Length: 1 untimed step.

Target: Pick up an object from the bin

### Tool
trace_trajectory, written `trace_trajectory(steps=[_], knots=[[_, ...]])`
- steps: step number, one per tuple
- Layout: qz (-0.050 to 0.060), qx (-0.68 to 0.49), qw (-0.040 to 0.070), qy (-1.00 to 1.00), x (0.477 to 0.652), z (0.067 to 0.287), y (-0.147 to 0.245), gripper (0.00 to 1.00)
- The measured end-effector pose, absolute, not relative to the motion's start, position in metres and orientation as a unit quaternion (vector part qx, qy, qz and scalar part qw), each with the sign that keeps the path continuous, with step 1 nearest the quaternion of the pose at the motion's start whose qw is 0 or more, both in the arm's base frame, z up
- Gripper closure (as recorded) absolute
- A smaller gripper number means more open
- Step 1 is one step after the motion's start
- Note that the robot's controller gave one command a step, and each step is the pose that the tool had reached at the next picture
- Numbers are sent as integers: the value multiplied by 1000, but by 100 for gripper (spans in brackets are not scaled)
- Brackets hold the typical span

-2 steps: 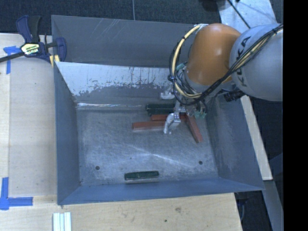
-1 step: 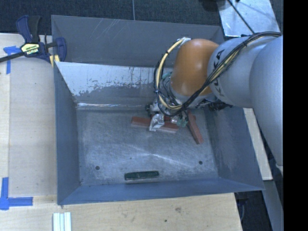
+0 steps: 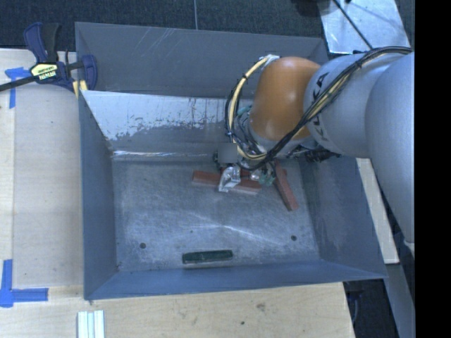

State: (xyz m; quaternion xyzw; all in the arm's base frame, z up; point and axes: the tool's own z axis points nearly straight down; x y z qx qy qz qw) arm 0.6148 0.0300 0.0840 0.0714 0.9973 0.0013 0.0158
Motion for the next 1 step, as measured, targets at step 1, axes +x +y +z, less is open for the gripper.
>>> trace_trajectory(steps=[1], knots=[[0, 58, 2, 998, 621, 212, 31, 100]])
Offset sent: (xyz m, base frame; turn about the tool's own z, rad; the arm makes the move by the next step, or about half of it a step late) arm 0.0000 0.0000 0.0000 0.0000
